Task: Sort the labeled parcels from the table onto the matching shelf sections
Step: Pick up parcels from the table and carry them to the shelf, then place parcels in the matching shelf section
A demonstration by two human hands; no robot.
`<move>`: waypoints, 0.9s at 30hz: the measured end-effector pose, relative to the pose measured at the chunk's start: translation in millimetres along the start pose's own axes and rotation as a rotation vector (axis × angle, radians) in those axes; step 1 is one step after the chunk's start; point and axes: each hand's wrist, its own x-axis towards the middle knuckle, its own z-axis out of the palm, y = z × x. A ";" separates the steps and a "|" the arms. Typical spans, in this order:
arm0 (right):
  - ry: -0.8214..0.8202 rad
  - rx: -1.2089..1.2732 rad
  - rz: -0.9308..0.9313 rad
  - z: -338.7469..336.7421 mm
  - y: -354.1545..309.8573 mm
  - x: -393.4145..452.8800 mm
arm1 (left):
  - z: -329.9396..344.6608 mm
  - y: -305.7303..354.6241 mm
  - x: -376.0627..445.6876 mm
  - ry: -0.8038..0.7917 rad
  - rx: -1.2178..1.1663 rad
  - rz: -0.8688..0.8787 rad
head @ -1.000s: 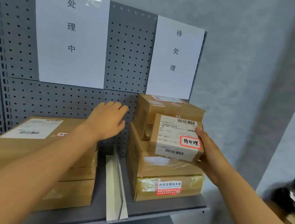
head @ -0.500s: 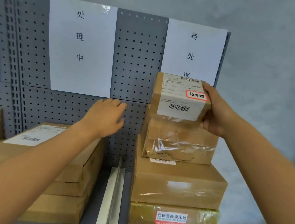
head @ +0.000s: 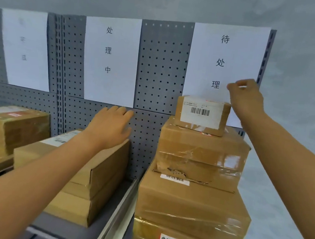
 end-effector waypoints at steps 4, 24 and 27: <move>-0.117 0.022 -0.441 42.0 -39.4 -37.1 | -16.7 -14.4 -25.8 -0.010 0.040 -0.082; -1.144 -0.017 -1.036 367.6 -170.7 -391.2 | -90.8 -271.0 -378.2 -0.273 0.344 -0.666; -1.164 -0.042 -1.111 419.2 -213.0 -456.5 | -104.3 -328.3 -437.8 -0.311 0.369 -0.727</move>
